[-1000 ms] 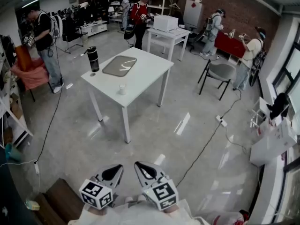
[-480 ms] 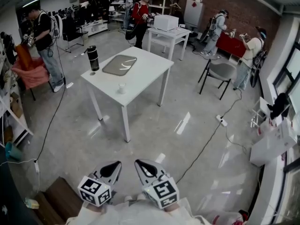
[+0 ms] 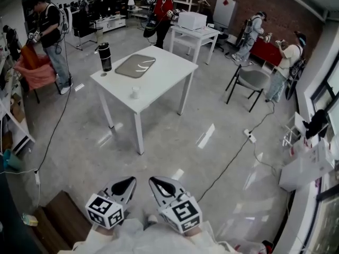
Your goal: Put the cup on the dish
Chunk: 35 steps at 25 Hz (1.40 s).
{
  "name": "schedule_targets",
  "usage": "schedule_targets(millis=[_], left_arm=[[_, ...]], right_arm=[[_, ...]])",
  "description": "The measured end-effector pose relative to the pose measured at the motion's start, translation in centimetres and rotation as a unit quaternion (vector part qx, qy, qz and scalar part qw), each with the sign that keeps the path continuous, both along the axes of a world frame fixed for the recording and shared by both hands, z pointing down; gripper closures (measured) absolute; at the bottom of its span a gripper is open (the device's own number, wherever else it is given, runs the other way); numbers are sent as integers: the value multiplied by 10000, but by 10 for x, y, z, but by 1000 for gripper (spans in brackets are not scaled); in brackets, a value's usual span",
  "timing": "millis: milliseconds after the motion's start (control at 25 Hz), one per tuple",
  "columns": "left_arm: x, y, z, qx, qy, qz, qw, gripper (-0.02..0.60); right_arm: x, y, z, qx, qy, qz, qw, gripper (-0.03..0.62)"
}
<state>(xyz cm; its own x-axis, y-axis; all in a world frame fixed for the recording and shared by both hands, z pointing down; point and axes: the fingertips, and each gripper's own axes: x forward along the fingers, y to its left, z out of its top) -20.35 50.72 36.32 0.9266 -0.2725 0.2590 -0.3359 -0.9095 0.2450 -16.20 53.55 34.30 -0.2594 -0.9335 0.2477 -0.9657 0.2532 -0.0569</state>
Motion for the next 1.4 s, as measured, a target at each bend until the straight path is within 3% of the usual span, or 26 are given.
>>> schedule_targets(millis=[280, 720, 1080, 1400], left_arm=[[8, -25, 10, -151, -70, -109, 9998, 574], [60, -163, 6, -279, 101, 117, 9995, 574], [98, -287, -5, -127, 228, 346, 9991, 574], [121, -335, 12, -409, 183, 568, 9974, 574]], right_arm=[[15, -26, 8, 57, -424, -40, 9991, 582], [68, -160, 2, 4, -273, 226, 9994, 582], [100, -284, -2, 103, -80, 332, 9994, 580], [111, -334, 17, -211, -141, 314, 9992, 582]])
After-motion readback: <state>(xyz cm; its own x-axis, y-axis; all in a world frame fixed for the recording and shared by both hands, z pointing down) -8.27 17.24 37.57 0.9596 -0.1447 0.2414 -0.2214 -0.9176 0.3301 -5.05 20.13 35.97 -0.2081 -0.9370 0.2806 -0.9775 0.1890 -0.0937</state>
